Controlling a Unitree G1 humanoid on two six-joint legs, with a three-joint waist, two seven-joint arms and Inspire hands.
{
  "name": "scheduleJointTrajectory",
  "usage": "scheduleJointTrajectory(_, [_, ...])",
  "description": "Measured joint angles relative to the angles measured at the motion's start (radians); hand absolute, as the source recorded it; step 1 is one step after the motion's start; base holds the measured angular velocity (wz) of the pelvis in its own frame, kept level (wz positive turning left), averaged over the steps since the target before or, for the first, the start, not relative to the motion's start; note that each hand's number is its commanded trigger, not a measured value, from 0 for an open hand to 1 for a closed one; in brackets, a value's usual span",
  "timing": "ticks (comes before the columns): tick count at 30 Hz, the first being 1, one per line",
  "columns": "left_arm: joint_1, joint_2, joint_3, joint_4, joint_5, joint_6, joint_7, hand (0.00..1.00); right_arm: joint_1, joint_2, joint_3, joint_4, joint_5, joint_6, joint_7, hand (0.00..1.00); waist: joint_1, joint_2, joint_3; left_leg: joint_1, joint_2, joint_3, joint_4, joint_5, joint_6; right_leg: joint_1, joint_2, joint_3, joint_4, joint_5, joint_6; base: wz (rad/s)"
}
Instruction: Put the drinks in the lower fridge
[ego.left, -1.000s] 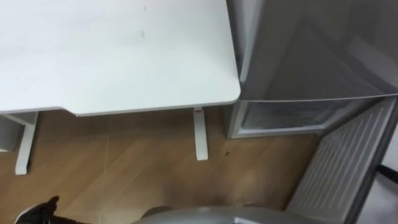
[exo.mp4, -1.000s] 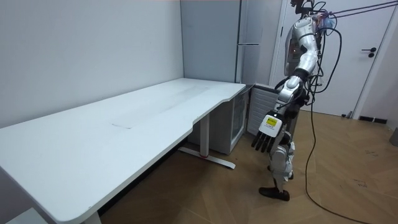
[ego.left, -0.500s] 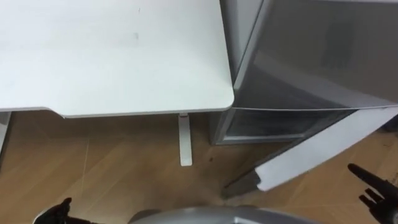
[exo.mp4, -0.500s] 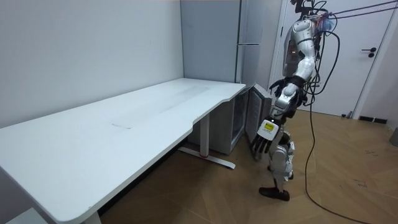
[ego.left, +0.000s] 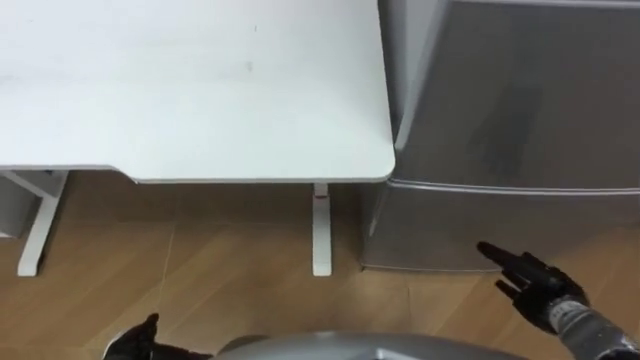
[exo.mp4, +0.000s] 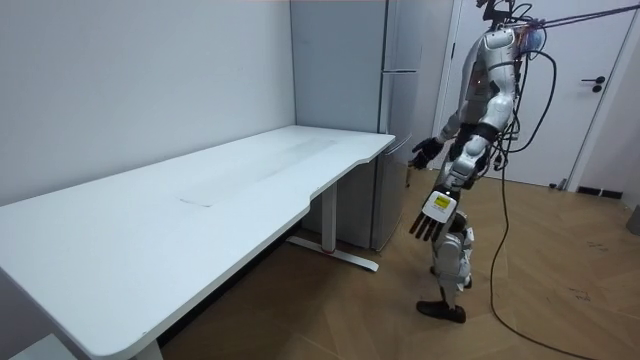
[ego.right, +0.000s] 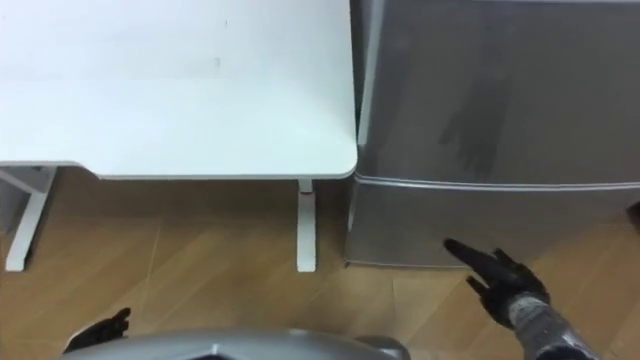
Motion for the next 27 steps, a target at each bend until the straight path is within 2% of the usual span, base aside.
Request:
scheduleJointTrajectory(1, [-0.003,-0.001,0.000,0.003,0.000,-0.005,0.012,0.00,-0.014,0.011,0.005,0.000,-0.010,0.000,0.005,0.00,0.002,-0.008,0.0055,-0.002,-0.002,-0.013,0.003,0.001,-0.001,0.007,-0.001,-0.013,-0.003,-0.001,0.000,0.28])
scheduleJointTrajectory(2, [-0.008,-0.002,0.000,0.003,0.000,-0.008,0.017,0.00,-0.020,0.014,0.009,0.001,-0.018,0.000,0.008,0.00,0.008,-0.006,0.0063,-0.003,-0.002,-0.014,0.004,0.001,-0.001,0.008,-0.001,-0.015,-0.005,-0.001,0.000,0.22])
scheduleJointTrajectory(4, [-0.005,-0.010,0.002,0.008,0.000,-0.013,0.030,0.00,-0.039,0.019,0.026,0.000,-0.052,-0.003,0.013,0.00,0.031,-0.017,0.0035,-0.005,-0.004,-0.017,0.004,0.001,-0.001,0.014,-0.001,-0.021,-0.016,-0.001,0.001,0.09])
scheduleJointTrajectory(6, [-0.009,-0.014,0.006,0.019,0.000,-0.015,0.035,0.00,-0.045,0.030,0.039,0.011,-0.079,0.004,0.007,0.00,0.054,-0.026,0.0066,-0.005,-0.008,-0.027,0.003,0.001,-0.001,0.022,-0.003,-0.032,-0.016,0.000,0.002,0.12])
scheduleJointTrajectory(8, [-0.010,-0.016,0.005,0.045,0.001,-0.015,0.037,0.00,-0.045,0.030,0.040,0.011,-0.100,0.004,0.004,0.00,0.061,-0.029,0.0068,-0.004,-0.010,-0.031,0.003,0.000,-0.001,0.026,-0.004,-0.034,-0.016,0.001,0.003,0.04])
scheduleJointTrajectory(15, [-0.021,-0.018,0.000,0.115,0.011,-0.009,0.042,0.00,-0.047,0.026,0.051,0.007,-0.132,0.003,-0.034,0.00,0.075,-0.012,0.0096,-0.003,-0.010,-0.038,0.005,0.000,-0.001,0.032,-0.005,-0.043,-0.016,0.001,0.004,0.02])
scheduleJointTrajectory(20, [-0.004,-0.020,0.003,0.134,0.022,0.014,0.052,0.00,-0.047,0.027,0.064,0.010,-0.181,-0.001,-0.047,0.00,0.081,-0.012,0.0096,-0.002,-0.013,-0.043,0.007,0.000,0.000,0.035,-0.007,-0.048,-0.016,0.000,0.005,0.02])
scheduleJointTrajectory(27, [0.001,-0.033,-0.012,0.135,0.038,0.026,0.061,0.00,-0.046,0.049,0.113,0.020,-0.242,-0.004,-0.055,0.00,0.078,-0.014,0.0095,0.002,-0.017,-0.068,0.008,0.001,0.000,0.055,-0.006,-0.067,-0.021,-0.001,0.005,0.10])
